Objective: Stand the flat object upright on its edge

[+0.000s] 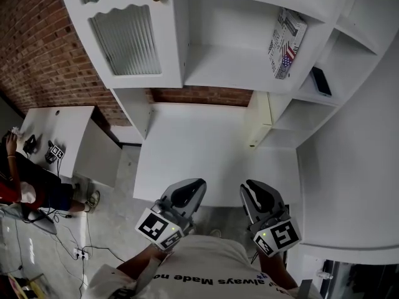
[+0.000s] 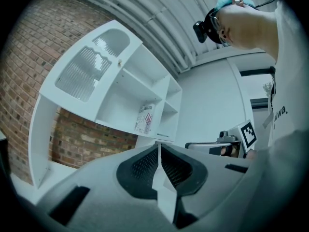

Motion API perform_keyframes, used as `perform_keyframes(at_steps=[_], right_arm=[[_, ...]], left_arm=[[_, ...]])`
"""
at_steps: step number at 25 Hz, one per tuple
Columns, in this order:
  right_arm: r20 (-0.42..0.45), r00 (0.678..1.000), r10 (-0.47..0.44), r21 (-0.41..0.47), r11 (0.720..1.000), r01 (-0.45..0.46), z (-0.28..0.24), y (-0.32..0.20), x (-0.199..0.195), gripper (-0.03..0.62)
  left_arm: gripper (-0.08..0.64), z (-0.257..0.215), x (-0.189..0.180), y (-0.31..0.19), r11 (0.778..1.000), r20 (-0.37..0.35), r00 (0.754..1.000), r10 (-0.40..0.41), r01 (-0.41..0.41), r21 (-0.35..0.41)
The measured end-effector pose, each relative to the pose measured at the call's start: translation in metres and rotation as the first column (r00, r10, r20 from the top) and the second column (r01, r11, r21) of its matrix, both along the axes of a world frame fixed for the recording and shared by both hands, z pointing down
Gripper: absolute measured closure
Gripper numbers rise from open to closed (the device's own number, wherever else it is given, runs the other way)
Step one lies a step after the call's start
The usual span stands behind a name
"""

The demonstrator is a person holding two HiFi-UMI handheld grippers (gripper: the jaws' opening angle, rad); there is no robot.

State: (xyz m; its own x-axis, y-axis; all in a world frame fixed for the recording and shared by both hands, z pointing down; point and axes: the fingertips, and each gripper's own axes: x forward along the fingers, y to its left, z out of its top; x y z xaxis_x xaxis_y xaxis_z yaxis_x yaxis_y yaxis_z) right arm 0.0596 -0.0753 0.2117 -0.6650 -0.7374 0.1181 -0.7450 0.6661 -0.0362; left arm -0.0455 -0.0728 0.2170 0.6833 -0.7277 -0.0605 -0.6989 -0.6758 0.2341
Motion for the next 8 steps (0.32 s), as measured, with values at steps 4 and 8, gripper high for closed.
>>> perform_keyframes(at_steps=[4,8], right_arm=[[0.002,1.0,0.003,0.0,1.0,-0.003,0.0007,-0.0005,-0.0018,0.528],[0.0,1.0,0.005,-0.004,1.0,-0.005,0.0034,0.0004,-0.0051,0.528]], left_arm=[[0.534,0.0009,-0.0034,0.0006,1.0,-0.004,1.0,0.001,-0.001,-0.007],[0.534,0.0042,-0.0068,0.0002,1.0,0.001,1.0,0.001,-0.001,-0.013]])
